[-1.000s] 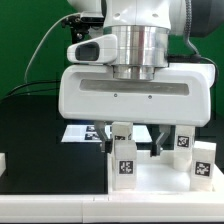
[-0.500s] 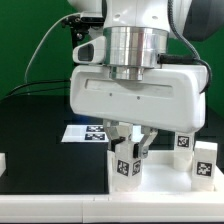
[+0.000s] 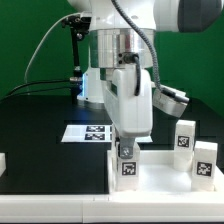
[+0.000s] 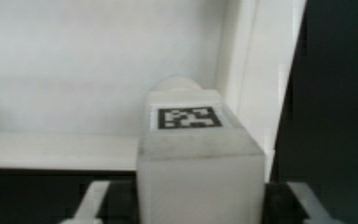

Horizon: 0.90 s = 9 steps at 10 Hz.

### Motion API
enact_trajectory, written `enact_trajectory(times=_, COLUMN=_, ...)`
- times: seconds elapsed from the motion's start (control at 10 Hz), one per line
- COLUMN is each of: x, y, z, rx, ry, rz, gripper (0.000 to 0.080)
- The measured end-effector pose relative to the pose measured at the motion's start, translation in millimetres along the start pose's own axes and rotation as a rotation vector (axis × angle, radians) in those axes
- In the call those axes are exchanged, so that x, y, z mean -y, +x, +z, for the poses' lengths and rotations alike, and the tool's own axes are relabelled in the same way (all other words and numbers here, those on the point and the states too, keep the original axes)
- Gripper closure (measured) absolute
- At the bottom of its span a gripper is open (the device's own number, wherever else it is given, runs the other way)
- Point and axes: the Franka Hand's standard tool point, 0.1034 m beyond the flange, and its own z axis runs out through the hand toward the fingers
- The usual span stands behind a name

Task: Assemble square table

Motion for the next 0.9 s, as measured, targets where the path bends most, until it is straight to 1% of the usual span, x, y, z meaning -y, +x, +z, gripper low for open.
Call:
enact_trajectory(times=0.1, x=-0.2, y=0.0, z=0.0, rx=0.000, ry=-0.001, rz=0.061, gripper=0.0514)
enact_trajectory(times=0.3, x=-2.6, y=1.4, z=-0.1, rx=0.038, ry=0.010, rz=0.338, gripper=0.0514)
enact_trajectory(times=0.4, x=-3.1, y=-1.3, z=0.3, rx=0.066, ry=0.032, rz=0.543, gripper=0.0514)
enact_trajectory(times=0.5, x=-2.9, y=-3.1, z=0.0, rx=0.077, ry=0.047, rz=0.630, gripper=0.0514)
enact_trajectory(times=0.6, x=-3.1, y=-3.1, z=0.0, rx=0.077, ry=0.046, rz=0.569, gripper=0.0513)
enact_trajectory(times=0.7, x=-3.5, y=-3.3, z=0.9, rx=0.076, ry=0.045, rz=0.567, gripper=0.0513)
enact_trajectory(times=0.8, x=-3.5, y=-3.2, z=1.0, rx=0.073, ry=0.047, rz=0.507, gripper=0.0341)
enact_trajectory(times=0.9, x=-2.3, y=-4.5, z=0.0, rx=0.065, ry=0.057, rz=0.247, gripper=0.0203)
